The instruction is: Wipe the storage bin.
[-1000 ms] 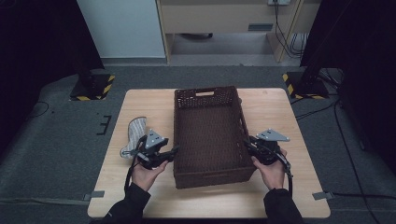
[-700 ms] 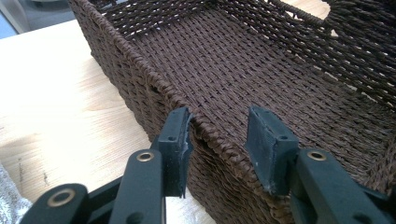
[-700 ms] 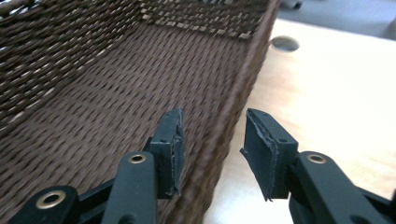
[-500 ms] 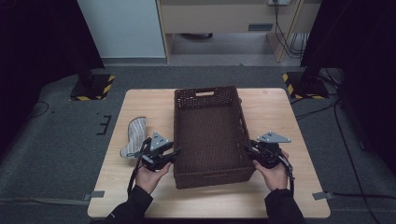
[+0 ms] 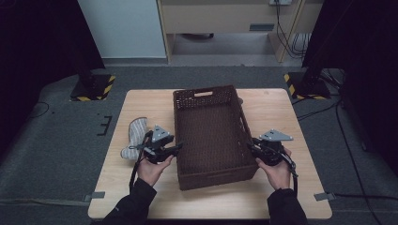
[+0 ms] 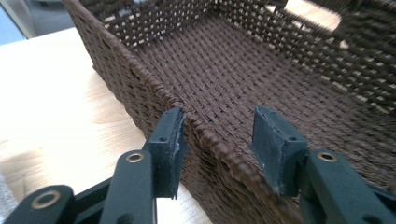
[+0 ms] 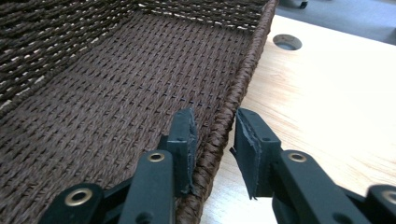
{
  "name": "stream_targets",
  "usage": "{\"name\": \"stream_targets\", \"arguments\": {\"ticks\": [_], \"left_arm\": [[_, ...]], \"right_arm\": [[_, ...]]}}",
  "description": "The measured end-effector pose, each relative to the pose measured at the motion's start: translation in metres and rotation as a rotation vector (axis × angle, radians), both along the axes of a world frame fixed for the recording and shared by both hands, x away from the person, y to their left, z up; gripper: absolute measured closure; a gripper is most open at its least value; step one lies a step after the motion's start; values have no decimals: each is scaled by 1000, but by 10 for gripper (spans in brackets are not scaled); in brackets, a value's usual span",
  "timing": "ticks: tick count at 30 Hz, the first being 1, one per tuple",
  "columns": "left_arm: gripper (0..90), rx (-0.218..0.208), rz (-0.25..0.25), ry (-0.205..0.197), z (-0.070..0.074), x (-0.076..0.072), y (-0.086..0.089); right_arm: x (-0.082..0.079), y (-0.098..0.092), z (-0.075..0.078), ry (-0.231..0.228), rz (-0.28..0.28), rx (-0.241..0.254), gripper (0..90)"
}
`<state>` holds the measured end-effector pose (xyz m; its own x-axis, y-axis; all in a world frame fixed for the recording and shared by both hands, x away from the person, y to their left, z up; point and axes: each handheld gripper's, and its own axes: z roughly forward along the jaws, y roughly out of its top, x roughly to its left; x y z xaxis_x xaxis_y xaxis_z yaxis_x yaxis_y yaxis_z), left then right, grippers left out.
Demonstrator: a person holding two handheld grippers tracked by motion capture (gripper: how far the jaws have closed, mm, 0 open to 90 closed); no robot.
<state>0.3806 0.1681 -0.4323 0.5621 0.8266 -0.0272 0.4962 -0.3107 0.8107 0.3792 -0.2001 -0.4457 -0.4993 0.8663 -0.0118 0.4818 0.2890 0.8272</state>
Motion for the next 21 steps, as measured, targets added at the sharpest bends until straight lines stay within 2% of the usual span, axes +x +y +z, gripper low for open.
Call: {"name": "stream_targets", "arguments": {"ticks": [1,2,5,8,13,19,21], "left_arm": [[538,17,0,5,-2,1,-2],[533,23,9,-7,-4,0,-3],[539,10,14,4,-4,-1,-2],[545,7,22,-5,-5,-4,-3],[542,0,23,-7,-5,-12,-5],[546,8,12,-23,-3,-22,-9],[548,7,-1,-23,-1,-21,-8]], "right_arm": [[-1,0,0,-7,-5,-5,654],[-1,0,0,-13,-14,-12,629],[-5,-2,3,-16,-26,5,562],[-10,-2,6,-2,-26,21,525],[-13,-1,7,2,-28,-23,504],[-14,-8,4,26,-63,-46,511],[-14,-9,3,32,-66,-38,510]]}}
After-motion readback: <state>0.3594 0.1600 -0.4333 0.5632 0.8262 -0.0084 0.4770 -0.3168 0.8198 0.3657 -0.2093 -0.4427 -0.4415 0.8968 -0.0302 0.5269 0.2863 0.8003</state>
